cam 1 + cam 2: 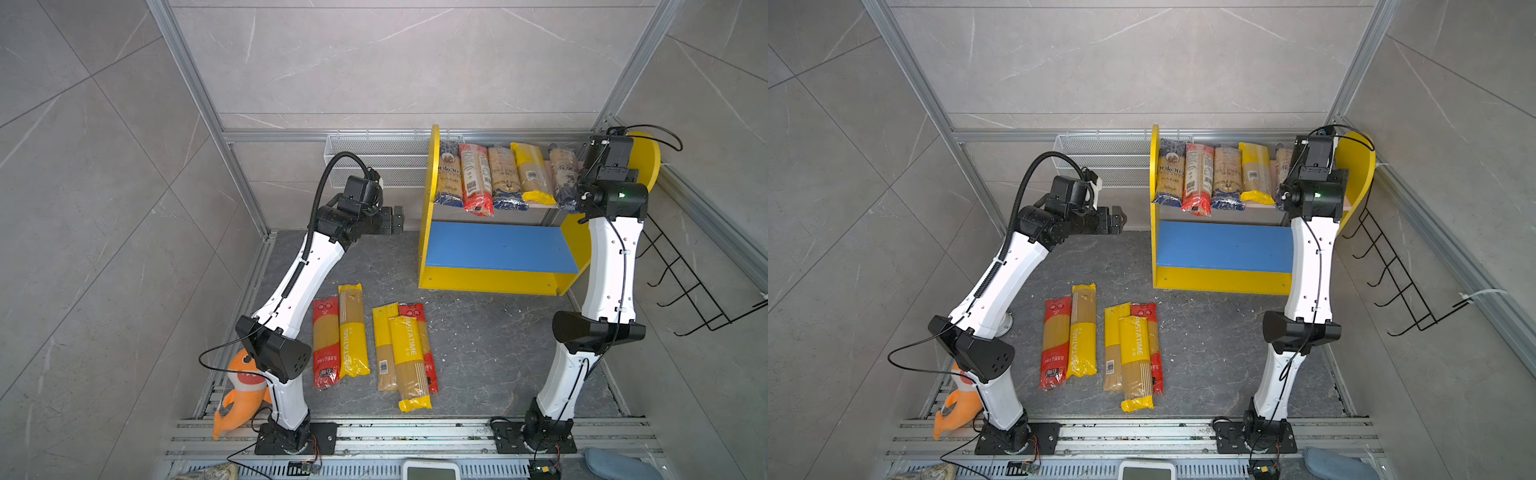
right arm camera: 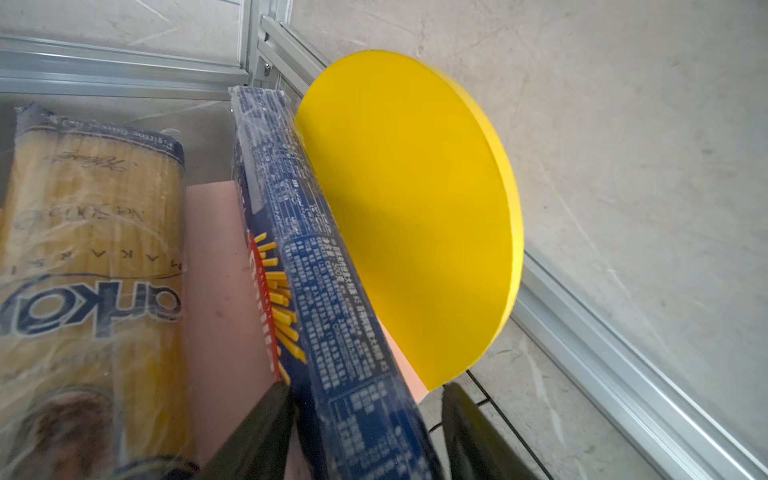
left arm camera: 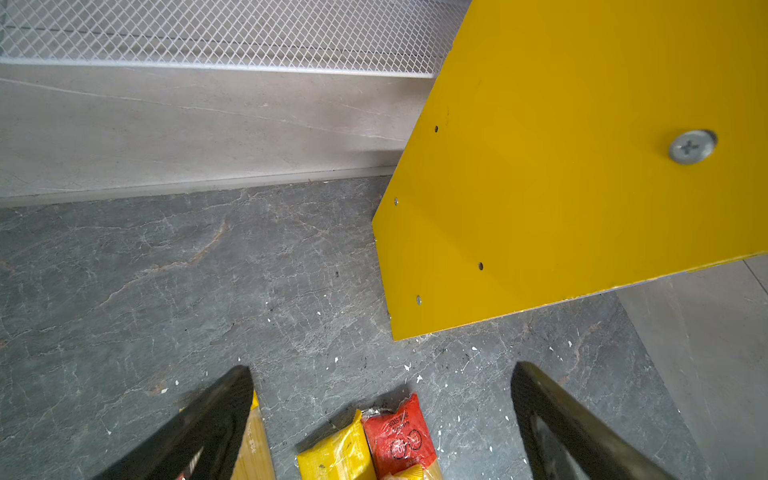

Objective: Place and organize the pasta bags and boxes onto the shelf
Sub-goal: 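Lower the Barilla pack beside the clear blue-labelled pack on the shelf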

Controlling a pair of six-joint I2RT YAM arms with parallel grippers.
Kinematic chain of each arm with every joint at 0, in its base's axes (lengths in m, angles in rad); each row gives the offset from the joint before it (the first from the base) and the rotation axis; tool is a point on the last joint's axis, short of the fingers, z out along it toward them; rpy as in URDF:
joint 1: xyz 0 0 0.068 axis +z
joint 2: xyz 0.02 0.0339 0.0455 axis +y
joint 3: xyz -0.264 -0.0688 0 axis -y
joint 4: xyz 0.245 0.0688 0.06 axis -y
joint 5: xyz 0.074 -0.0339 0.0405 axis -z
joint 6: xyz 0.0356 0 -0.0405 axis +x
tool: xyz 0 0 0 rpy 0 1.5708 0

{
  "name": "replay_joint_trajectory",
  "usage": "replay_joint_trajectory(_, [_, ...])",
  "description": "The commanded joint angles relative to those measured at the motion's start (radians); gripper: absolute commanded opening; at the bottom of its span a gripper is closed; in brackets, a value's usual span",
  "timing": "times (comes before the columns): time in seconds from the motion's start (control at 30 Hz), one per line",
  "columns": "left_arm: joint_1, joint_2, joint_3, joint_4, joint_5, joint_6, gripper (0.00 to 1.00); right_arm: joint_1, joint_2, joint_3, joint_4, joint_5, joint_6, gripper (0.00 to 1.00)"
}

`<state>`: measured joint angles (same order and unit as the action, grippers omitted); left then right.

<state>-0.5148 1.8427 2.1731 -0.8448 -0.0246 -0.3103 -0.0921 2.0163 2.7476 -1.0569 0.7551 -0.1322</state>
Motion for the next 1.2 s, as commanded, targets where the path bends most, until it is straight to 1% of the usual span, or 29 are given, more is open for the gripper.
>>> replay_joint_trajectory(0.0, [0.006, -0.021, 0.019, -0.005, -0.010, -0.010, 1.00, -0.002, -0.001, 0.012, -0.002, -0.001, 0.031, 0.61])
replay_joint_trajectory(0.1, [0.006, -0.032, 0.009, -0.005, -0.011, -0.007, 1.00, -0.001, -0.013, 0.009, -0.022, -0.013, 0.048, 0.61])
replay_joint_trajectory(0.23, [0.006, -0.047, -0.005, -0.005, -0.012, -0.007, 1.00, -0.001, -0.023, -0.001, -0.081, -0.053, 0.109, 0.60])
replay_joint_trajectory(0.37, [0.006, -0.062, -0.030, 0.008, -0.008, -0.010, 1.00, 0.002, -0.040, -0.052, -0.109, -0.123, 0.164, 0.49])
replay_joint_trajectory(0.53, [0.006, -0.068, -0.032, 0.000, -0.003, -0.010, 1.00, 0.008, -0.040, -0.054, -0.108, -0.133, 0.182, 0.31])
replay_joint_trajectory(0.63, [0.006, -0.072, -0.038, -0.004, -0.005, -0.010, 1.00, 0.007, -0.031, -0.053, -0.107, -0.124, 0.183, 0.24])
replay_joint_trajectory(0.83, [0.006, -0.075, -0.034, -0.009, -0.014, -0.008, 1.00, 0.002, 0.028, -0.002, -0.136, -0.118, 0.192, 0.22])
replay_joint_trajectory(1.0, [0.006, -0.061, -0.008, -0.023, -0.020, -0.005, 1.00, -0.020, 0.077, 0.074, -0.153, -0.115, 0.186, 0.27])
replay_joint_trajectory(1.17, [0.006, -0.036, 0.028, -0.040, -0.023, -0.004, 1.00, -0.041, 0.084, 0.067, -0.150, -0.130, 0.190, 0.30])
